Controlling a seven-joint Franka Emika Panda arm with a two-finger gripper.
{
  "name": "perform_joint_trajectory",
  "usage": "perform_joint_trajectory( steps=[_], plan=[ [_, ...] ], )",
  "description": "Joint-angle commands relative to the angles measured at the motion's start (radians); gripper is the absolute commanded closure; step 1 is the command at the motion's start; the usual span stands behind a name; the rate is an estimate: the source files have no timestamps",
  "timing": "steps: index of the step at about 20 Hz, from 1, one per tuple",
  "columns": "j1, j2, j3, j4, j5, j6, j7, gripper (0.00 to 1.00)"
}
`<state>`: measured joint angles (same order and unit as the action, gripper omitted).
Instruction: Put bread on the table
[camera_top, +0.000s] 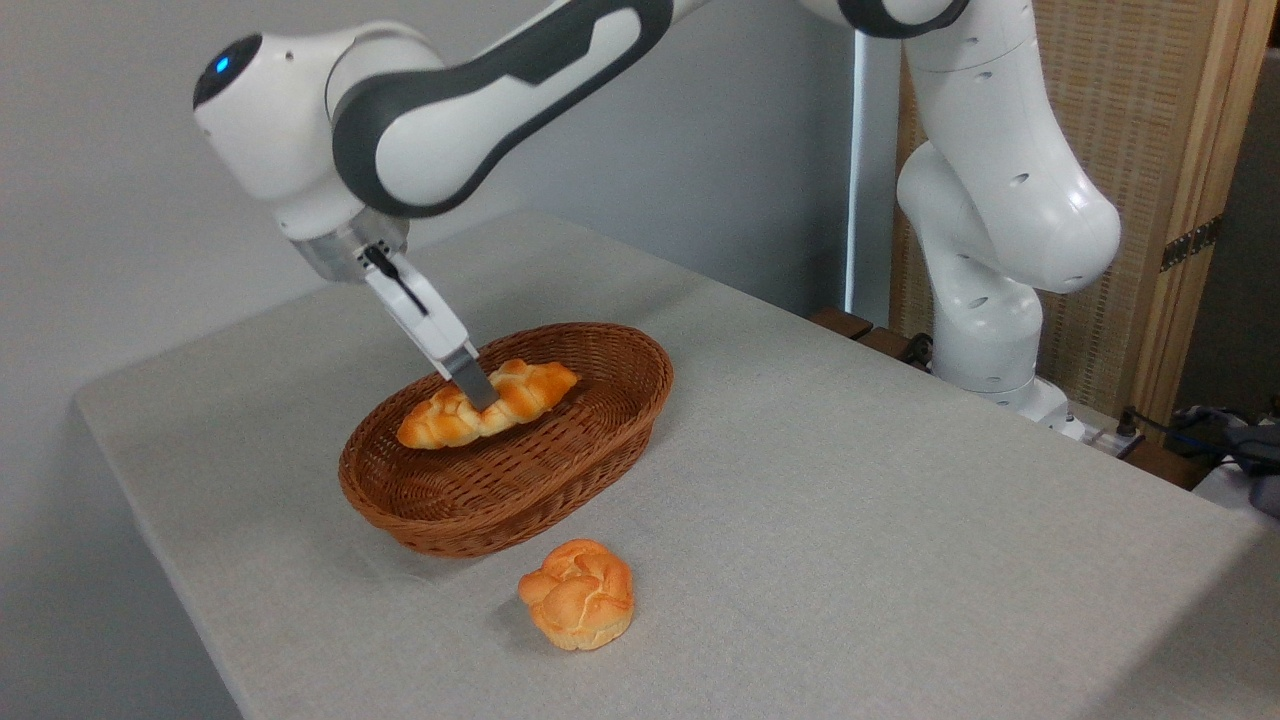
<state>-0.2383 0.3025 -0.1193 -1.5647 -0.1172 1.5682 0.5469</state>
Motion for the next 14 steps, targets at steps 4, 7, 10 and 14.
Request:
perform_joint_trajectory(
  steps=[4,7,10,14],
  plan=[
    [0.025,-0.095,0.065,0.0,0.001,-0.06,0.025,1.0],
    [0.025,-0.152,0.15,0.002,-0.01,-0.08,0.031,1.0],
    [0.025,-0.19,0.222,0.002,0.001,-0.094,0.073,1.0],
    [0.025,-0.217,0.357,0.002,0.016,-0.125,0.14,1.0]
  ],
)
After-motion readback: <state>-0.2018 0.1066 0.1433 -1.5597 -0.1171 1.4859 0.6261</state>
